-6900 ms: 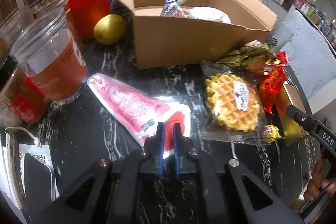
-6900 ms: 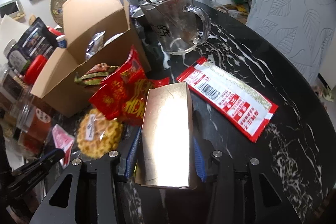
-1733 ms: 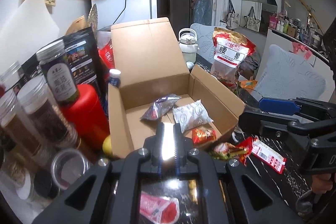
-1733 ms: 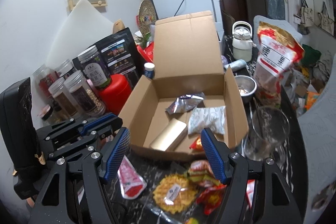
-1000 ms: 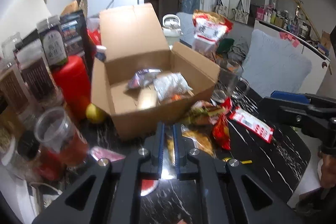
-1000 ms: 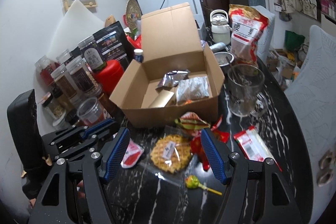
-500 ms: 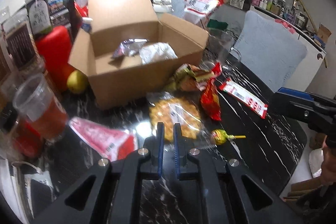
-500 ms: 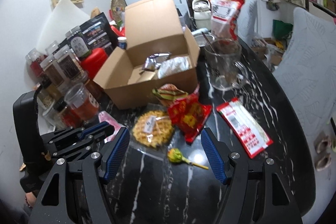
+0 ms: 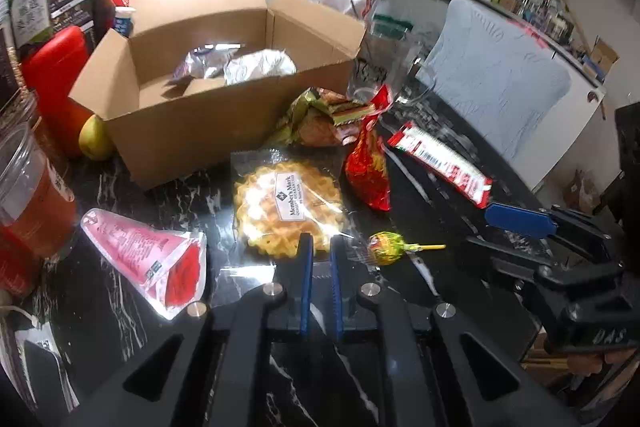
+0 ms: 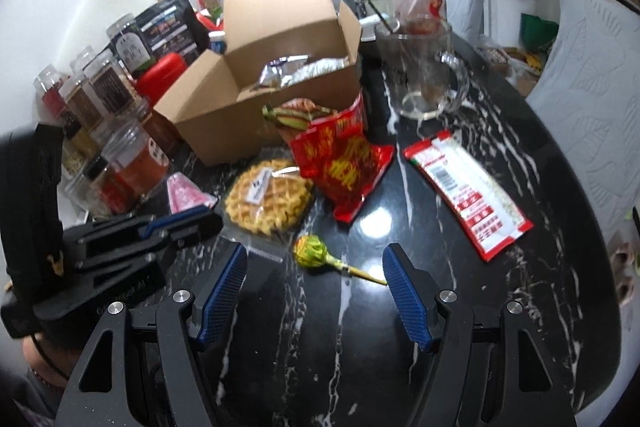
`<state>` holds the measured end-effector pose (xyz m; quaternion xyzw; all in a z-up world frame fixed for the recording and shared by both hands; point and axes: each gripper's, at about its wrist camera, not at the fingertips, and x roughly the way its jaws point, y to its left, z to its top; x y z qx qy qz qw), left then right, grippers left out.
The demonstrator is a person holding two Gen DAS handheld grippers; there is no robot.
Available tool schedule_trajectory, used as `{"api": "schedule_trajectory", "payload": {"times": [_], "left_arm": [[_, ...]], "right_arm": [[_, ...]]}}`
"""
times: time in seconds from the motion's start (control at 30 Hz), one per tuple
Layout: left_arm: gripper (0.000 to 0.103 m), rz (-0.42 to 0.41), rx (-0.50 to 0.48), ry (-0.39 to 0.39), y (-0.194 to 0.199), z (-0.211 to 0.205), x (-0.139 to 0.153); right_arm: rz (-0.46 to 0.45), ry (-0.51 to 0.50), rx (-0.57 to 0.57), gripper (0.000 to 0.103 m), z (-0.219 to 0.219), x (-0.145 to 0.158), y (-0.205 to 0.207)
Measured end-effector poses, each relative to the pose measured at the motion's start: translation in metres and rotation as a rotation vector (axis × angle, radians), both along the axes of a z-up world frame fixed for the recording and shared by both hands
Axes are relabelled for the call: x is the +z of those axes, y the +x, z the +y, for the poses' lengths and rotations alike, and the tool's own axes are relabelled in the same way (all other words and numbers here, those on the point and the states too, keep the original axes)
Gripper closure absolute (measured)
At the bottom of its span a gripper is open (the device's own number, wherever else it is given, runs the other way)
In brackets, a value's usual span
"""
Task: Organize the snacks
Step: 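Withdraw both tools from the cardboard box back toward the snacks on the table, then move the right tool to the red-and-white strip packet while the left tool reaches the green lollipop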
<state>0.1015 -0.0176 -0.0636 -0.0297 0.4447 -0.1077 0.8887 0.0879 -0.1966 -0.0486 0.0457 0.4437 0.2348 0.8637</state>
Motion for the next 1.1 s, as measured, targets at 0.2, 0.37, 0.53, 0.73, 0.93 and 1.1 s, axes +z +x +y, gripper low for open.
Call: {"api": "schedule_trajectory", "payload": {"times": [0.2, 0.37, 0.53, 0.73, 0.93, 1.1], "left_arm": [[0.095, 0.091, -0.055, 0.001, 0.019, -0.005, -0.01], [0.095, 0.095, -0.147, -0.006, 0.016, -0.018, -0.003], [0.095, 0.115, -0.258, -0.014, 0.02, -0.039, 0.0], [0.095, 0.157, -0.321, 0.014, 0.034, -0.057, -0.012], [0.082, 0.178, -0.351, 0.085, 0.046, -0.069, -0.023], [0.0, 0.304, -0.442, 0.101, 0.046, -0.087, -0.048]], "right_arm": [[0.029, -0.024, 0.04, 0.032, 0.002, -0.013, 0.012], [0.039, -0.051, 0.052, 0.032, -0.001, -0.021, 0.021], [0.066, -0.045, 0.022, 0.032, -0.017, -0.027, 0.026], [0.094, -0.037, -0.018, 0.032, -0.033, -0.031, 0.029], [0.114, -0.003, -0.049, 0.032, -0.049, -0.034, 0.034], [0.131, 0.031, -0.066, 0.032, -0.058, -0.039, 0.037]]}}
